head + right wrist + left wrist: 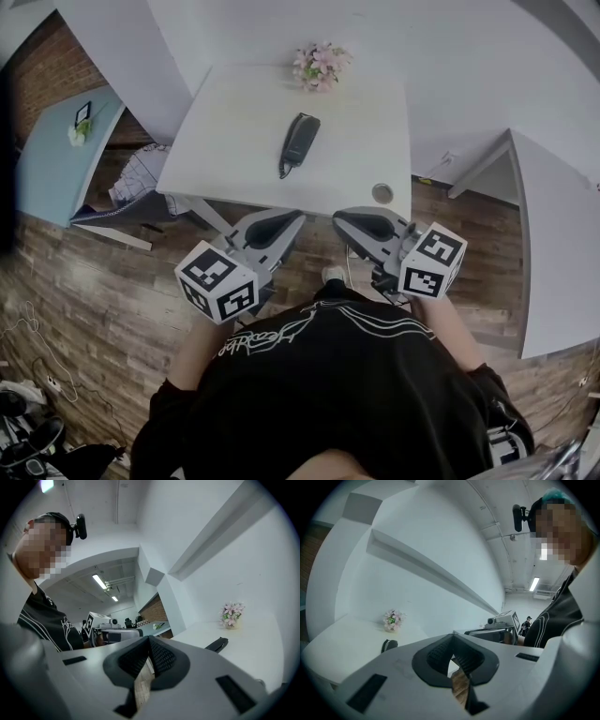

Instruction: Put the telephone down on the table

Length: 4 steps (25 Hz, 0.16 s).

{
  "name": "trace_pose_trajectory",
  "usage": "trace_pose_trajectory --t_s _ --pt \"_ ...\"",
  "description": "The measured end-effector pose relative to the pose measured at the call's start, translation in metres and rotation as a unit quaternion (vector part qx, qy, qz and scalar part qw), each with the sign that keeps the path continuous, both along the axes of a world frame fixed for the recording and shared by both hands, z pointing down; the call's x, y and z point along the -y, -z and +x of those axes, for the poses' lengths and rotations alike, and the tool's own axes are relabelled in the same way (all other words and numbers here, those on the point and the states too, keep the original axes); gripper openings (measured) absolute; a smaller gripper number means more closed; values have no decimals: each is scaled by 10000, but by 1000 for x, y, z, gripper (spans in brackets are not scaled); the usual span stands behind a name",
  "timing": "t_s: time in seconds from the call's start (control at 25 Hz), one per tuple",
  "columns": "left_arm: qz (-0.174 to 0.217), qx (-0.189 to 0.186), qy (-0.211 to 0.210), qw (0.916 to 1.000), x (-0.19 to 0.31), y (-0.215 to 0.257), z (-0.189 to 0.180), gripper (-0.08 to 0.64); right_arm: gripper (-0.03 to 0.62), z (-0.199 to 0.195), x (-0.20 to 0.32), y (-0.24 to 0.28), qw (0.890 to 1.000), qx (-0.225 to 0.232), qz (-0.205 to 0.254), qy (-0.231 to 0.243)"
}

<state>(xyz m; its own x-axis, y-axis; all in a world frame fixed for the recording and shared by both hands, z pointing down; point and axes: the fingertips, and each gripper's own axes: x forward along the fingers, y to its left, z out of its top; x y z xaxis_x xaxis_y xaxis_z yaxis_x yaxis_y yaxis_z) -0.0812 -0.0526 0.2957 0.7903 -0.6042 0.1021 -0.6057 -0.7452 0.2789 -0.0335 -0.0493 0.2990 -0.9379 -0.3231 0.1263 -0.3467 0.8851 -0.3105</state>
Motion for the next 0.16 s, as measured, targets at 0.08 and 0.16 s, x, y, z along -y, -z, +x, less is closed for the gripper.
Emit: trace_pose_trajectory --t_s 0.08,0.16 --pt "20 19 15 10000 0 1 0 6 38 1 -1 0 10000 22 -16 -20" --pt "31 32 33 10000 -1 1 0 8 38 2 -2 0 10000 40 -33 -30"
